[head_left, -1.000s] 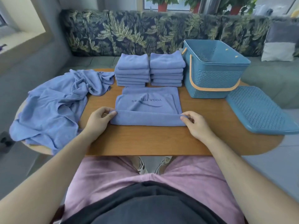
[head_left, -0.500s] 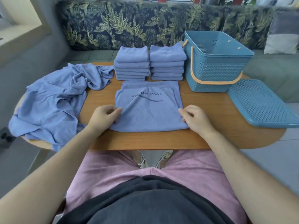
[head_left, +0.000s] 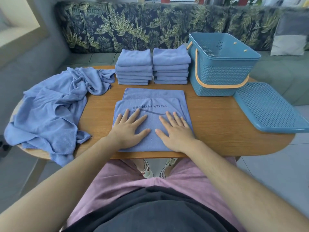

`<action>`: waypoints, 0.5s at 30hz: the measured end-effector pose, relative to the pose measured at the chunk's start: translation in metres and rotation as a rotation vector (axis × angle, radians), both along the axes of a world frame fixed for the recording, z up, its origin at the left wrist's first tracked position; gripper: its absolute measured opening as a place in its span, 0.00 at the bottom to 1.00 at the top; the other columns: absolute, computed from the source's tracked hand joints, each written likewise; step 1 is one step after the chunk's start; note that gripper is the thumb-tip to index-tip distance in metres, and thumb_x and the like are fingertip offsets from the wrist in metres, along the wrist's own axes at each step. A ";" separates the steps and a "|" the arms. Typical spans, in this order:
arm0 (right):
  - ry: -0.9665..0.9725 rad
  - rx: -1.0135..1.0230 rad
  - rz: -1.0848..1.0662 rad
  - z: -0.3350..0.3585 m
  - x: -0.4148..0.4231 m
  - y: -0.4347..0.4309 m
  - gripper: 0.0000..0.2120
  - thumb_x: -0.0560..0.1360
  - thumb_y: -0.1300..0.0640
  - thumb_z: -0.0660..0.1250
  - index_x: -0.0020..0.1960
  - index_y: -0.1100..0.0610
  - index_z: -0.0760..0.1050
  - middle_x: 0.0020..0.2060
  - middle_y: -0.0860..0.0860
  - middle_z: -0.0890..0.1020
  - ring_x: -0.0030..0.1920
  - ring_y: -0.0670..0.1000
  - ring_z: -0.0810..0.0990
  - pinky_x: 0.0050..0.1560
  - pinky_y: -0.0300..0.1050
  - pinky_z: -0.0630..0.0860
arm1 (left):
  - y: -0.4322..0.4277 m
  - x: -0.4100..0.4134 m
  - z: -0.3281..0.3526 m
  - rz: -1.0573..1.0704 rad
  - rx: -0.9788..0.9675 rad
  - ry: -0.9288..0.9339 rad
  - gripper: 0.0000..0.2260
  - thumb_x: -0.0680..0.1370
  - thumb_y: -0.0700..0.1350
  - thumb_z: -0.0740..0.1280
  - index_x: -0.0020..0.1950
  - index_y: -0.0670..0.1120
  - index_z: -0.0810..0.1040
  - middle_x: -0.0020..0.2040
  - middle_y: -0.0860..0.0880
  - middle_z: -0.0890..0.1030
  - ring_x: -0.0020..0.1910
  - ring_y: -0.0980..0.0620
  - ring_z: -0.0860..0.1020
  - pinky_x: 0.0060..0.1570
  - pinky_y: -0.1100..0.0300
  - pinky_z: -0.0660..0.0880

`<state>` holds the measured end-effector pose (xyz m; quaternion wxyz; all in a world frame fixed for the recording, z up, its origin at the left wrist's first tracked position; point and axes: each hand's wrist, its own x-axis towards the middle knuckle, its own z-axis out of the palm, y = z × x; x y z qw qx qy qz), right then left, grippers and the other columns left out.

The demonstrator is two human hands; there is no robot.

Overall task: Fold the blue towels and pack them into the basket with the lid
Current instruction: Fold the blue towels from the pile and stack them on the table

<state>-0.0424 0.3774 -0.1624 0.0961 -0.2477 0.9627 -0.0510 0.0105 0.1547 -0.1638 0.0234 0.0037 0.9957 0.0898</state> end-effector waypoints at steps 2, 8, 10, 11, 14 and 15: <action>0.068 -0.029 -0.003 0.003 0.013 0.005 0.32 0.81 0.33 0.47 0.82 0.43 0.49 0.82 0.48 0.46 0.82 0.52 0.42 0.80 0.53 0.42 | 0.003 0.011 0.004 -0.022 0.022 0.017 0.32 0.77 0.73 0.50 0.79 0.64 0.56 0.82 0.56 0.48 0.81 0.45 0.44 0.78 0.44 0.44; 0.058 -0.048 -0.007 0.009 -0.025 -0.014 0.30 0.84 0.39 0.45 0.83 0.46 0.45 0.82 0.48 0.43 0.81 0.50 0.39 0.80 0.52 0.40 | 0.010 -0.030 0.005 0.000 0.079 0.004 0.30 0.82 0.67 0.50 0.82 0.59 0.52 0.83 0.53 0.48 0.81 0.48 0.42 0.78 0.50 0.39; 0.017 -0.022 -0.009 0.004 -0.025 -0.015 0.30 0.84 0.38 0.41 0.83 0.46 0.41 0.82 0.48 0.40 0.81 0.50 0.36 0.80 0.53 0.36 | 0.011 -0.032 0.000 0.007 0.054 -0.017 0.30 0.82 0.67 0.48 0.82 0.59 0.50 0.83 0.54 0.46 0.81 0.48 0.41 0.78 0.48 0.39; 0.016 -0.022 -0.009 0.003 -0.020 -0.013 0.30 0.83 0.38 0.41 0.83 0.46 0.40 0.82 0.48 0.39 0.81 0.51 0.36 0.80 0.53 0.36 | 0.011 -0.028 -0.001 0.008 0.045 -0.011 0.30 0.81 0.67 0.48 0.82 0.59 0.49 0.83 0.54 0.46 0.81 0.48 0.41 0.78 0.47 0.39; 0.026 -0.015 0.007 0.002 0.011 0.000 0.31 0.83 0.37 0.41 0.83 0.46 0.41 0.82 0.49 0.40 0.81 0.51 0.37 0.80 0.54 0.38 | 0.016 0.003 -0.003 -0.006 0.049 -0.003 0.34 0.77 0.72 0.42 0.81 0.61 0.50 0.82 0.55 0.46 0.81 0.49 0.42 0.78 0.47 0.40; 0.038 -0.014 0.023 0.001 0.023 0.005 0.31 0.83 0.37 0.43 0.83 0.46 0.43 0.82 0.49 0.42 0.81 0.52 0.39 0.80 0.54 0.40 | 0.020 0.017 -0.004 -0.011 0.057 -0.005 0.35 0.75 0.72 0.40 0.81 0.61 0.51 0.82 0.56 0.47 0.81 0.49 0.42 0.78 0.47 0.40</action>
